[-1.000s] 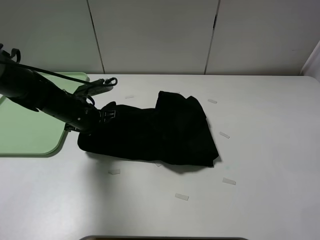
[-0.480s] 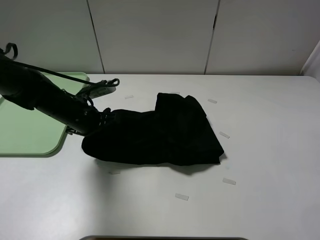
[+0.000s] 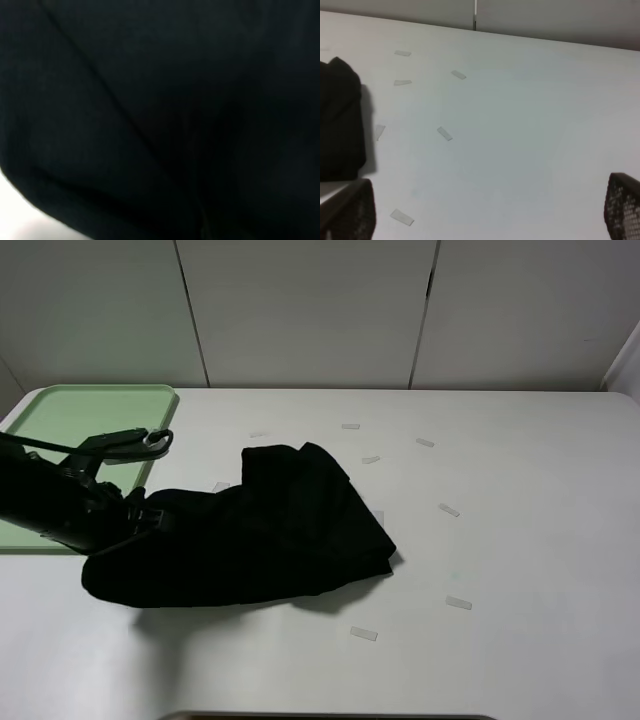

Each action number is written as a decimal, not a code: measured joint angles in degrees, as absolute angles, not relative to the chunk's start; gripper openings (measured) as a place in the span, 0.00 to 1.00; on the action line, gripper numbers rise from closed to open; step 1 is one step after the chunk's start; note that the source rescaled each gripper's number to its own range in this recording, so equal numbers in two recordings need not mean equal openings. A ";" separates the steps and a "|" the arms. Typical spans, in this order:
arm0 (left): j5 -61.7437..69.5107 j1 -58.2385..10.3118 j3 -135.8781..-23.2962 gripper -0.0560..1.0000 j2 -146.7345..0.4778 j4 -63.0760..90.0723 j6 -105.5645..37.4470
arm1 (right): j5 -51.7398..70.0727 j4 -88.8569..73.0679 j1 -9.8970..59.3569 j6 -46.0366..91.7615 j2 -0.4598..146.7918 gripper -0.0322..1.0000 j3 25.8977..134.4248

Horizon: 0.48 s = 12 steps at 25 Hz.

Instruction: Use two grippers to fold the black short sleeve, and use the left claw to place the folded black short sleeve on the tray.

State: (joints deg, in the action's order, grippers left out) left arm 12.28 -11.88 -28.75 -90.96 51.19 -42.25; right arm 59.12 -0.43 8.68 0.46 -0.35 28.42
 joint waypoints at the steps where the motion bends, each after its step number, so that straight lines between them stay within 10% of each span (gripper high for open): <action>1: 12.40 -12.08 -28.61 0.14 -89.83 51.19 -41.62 | 59.12 -0.43 8.68 0.46 -0.35 1.00 28.42; 12: 12.55 -22.43 -31.91 0.14 -85.29 63.81 -46.56 | 59.12 -0.43 8.68 0.46 -0.35 1.00 28.42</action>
State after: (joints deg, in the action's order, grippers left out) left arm 12.55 -22.43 -31.91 -85.29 63.81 -46.56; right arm 59.12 -0.43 8.68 0.46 -0.35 28.42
